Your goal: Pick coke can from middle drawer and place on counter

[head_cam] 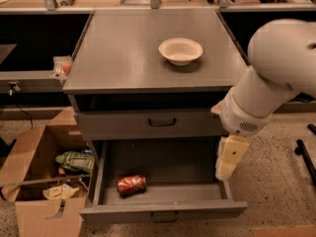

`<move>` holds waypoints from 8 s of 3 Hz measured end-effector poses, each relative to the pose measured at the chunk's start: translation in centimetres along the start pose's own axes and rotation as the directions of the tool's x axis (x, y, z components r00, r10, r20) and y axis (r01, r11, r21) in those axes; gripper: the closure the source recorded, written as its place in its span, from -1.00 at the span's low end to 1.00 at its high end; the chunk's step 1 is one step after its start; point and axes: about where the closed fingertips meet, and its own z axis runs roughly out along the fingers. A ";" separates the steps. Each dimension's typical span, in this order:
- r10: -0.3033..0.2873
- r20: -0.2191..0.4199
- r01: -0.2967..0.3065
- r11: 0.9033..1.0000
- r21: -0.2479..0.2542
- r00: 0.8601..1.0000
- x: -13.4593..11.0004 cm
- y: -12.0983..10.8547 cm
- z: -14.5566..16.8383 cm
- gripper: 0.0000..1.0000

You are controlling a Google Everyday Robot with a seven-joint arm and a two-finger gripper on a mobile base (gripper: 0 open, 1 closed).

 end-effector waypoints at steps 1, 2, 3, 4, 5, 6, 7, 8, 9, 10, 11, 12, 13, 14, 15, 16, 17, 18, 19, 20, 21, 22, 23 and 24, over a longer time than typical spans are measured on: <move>0.007 0.039 -0.005 0.999 -0.040 0.999 -0.4 1.1 5.5 -1.00; -0.001 0.042 0.003 0.999 -0.042 0.999 -0.5 1.1 6.0 -1.00; -0.020 0.048 0.022 0.999 -0.047 0.999 -0.7 1.0 7.2 -1.00; -0.080 0.076 0.085 0.994 -0.073 0.994 -1.4 0.9 12.1 -1.00; -0.136 0.105 0.146 0.985 -0.095 0.985 -2.4 0.8 18.5 -1.00; -0.171 0.138 0.184 0.978 -0.093 0.976 -4.1 0.4 23.1 -1.00; -0.180 0.178 0.197 0.977 -0.082 0.967 -6.2 -0.6 26.9 -1.00; -0.180 0.221 0.204 0.975 -0.093 0.959 -7.8 -1.6 30.7 -1.00; -0.180 0.221 0.204 0.975 -0.093 0.959 -7.8 -1.6 30.7 -1.00; -0.176 0.246 0.201 0.976 -0.082 0.953 -8.1 -2.0 31.9 -1.00; -0.159 0.295 0.185 0.981 -0.061 0.942 -9.1 -2.7 33.8 -1.00; -0.124 0.336 0.141 0.990 -0.027 0.934 -10.2 -4.3 35.5 -1.00; -0.088 0.346 0.094 0.996 0.000 0.934 -11.1 -5.8 37.4 -1.00; -0.049 0.348 0.050 0.999 0.007 0.936 -11.8 -6.5 39.8 -1.00; -0.025 0.354 0.026 1.000 0.001 0.935 -12.0 -6.9 42.3 -1.00; -0.012 0.344 0.022 0.999 -0.026 0.939 -12.7 -6.9 45.1 -1.00; -0.008 0.336 0.023 0.999 -0.040 0.942 -13.1 -6.8 46.4 -1.00; -0.013 0.332 0.035 0.998 -0.060 0.943 -13.3 -6.6 47.7 -1.00; -0.010 0.330 0.038 0.996 -0.079 0.944 -13.2 -6.6 48.9 -0.62; -0.005 0.325 0.038 0.995 -0.094 0.946 -13.1 -6.4 49.7 -0.16; -0.005 0.325 0.038 0.995 -0.094 0.946 -13.1 -6.4 49.8 0.31; -0.018 0.391 0.034 0.999 -0.035 0.920 -12.2 -5.5 46.1 0.92; -0.038 0.489 0.016 0.999 0.049 0.872 -11.7 -3.6 41.0 1.00; 0.002 0.501 -0.041 0.997 0.067 0.865 -9.1 -3.9 39.8 1.00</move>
Offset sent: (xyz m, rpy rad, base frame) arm -0.0043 0.0153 -0.0444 0.0394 0.0321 0.0057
